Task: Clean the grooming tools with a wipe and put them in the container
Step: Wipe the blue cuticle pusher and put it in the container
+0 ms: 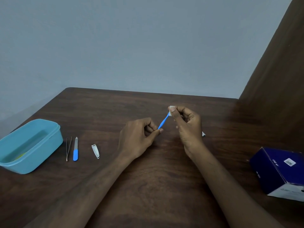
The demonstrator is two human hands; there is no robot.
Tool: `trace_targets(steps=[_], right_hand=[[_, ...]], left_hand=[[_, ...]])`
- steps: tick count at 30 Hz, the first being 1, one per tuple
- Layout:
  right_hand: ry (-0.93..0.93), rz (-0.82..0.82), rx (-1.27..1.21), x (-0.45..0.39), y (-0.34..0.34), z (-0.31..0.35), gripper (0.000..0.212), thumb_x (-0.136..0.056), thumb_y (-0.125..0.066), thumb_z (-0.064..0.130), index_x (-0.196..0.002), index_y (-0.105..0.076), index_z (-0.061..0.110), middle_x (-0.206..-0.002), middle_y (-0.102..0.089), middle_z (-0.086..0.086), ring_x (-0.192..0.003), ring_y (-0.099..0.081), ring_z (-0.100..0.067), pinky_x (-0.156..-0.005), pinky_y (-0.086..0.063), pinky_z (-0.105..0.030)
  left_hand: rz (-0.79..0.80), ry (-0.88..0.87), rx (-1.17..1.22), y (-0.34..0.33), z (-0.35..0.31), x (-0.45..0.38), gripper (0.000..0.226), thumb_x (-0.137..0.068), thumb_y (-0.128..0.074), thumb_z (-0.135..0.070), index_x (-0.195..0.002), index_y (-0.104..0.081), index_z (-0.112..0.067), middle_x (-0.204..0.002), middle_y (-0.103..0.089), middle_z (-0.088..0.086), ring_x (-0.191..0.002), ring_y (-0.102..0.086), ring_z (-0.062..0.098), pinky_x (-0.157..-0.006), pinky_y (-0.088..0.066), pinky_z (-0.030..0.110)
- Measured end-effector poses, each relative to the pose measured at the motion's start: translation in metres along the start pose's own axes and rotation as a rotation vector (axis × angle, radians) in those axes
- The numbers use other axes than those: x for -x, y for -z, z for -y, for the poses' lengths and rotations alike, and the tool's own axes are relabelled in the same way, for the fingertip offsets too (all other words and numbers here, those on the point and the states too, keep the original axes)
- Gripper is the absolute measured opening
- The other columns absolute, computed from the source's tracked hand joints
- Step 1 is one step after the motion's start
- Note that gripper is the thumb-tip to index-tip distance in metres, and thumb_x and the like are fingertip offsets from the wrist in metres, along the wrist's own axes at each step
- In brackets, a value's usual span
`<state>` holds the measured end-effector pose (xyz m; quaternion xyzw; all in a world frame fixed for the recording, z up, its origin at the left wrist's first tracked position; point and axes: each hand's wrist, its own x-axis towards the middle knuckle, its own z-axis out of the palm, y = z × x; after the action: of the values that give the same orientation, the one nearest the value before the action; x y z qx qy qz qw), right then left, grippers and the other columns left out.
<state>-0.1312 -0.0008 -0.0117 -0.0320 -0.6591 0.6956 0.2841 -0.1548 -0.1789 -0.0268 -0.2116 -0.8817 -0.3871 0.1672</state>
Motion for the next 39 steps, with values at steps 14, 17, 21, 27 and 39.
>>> trace_targets(steps=[14, 17, 21, 27, 39], right_hand=[[-0.104, -0.212, -0.245, -0.009, 0.006, -0.009, 0.007, -0.098, -0.076, 0.020, -0.092, -0.078, 0.017, -0.091, -0.075, 0.002, -0.073, -0.055, -0.006, -0.057, -0.044, -0.024], [-0.120, -0.060, -0.105, -0.002, -0.001, -0.013, 0.004, -0.098, -0.076, 0.019, -0.095, -0.079, 0.017, -0.091, -0.077, 0.004, -0.076, -0.061, -0.004, -0.060, -0.050, -0.023], [-0.050, 0.071, 0.041, 0.008, -0.010, -0.018, 0.007, -0.097, -0.078, 0.016, -0.093, -0.081, 0.021, -0.087, -0.079, 0.005, -0.079, -0.067, -0.006, -0.062, -0.055, -0.025], [0.004, 0.097, 0.225, 0.018, -0.017, -0.019, 0.004, -0.093, -0.081, 0.023, -0.095, -0.080, 0.026, -0.083, -0.080, 0.004, -0.074, -0.074, -0.009, -0.075, -0.065, -0.043], [0.358, 0.176, 0.609, 0.064, -0.089, 0.003, 0.007, -0.087, -0.079, 0.009, -0.089, -0.079, 0.016, -0.083, -0.074, 0.001, -0.070, -0.068, -0.010, -0.068, -0.047, -0.014]], left_hand=[[-0.062, 0.028, 0.236, -0.004, 0.007, -0.007, 0.017, -0.096, -0.077, -0.042, -0.085, -0.081, -0.030, -0.066, -0.070, -0.019, -0.056, -0.063, 0.000, -0.056, -0.044, 0.018], [-0.090, 0.046, 0.287, -0.004, 0.008, -0.008, 0.013, -0.094, -0.081, -0.038, -0.085, -0.083, -0.029, -0.068, -0.072, -0.021, -0.061, -0.065, 0.003, -0.057, -0.044, 0.014], [-0.102, 0.055, 0.323, -0.001, 0.007, -0.008, 0.007, -0.090, -0.086, -0.033, -0.093, -0.085, -0.027, -0.075, -0.078, -0.016, -0.066, -0.070, 0.000, -0.062, -0.051, 0.013], [-0.192, 0.077, 0.265, 0.005, 0.002, -0.001, 0.015, -0.086, -0.089, -0.035, -0.088, -0.083, -0.022, -0.075, -0.076, -0.015, -0.069, -0.070, -0.001, -0.060, -0.047, 0.006], [-0.330, 0.204, 0.066, 0.086, 0.005, 0.061, 0.007, -0.089, -0.083, -0.039, -0.086, -0.080, -0.034, -0.068, -0.070, -0.024, -0.067, -0.068, -0.008, -0.061, -0.051, 0.013]])
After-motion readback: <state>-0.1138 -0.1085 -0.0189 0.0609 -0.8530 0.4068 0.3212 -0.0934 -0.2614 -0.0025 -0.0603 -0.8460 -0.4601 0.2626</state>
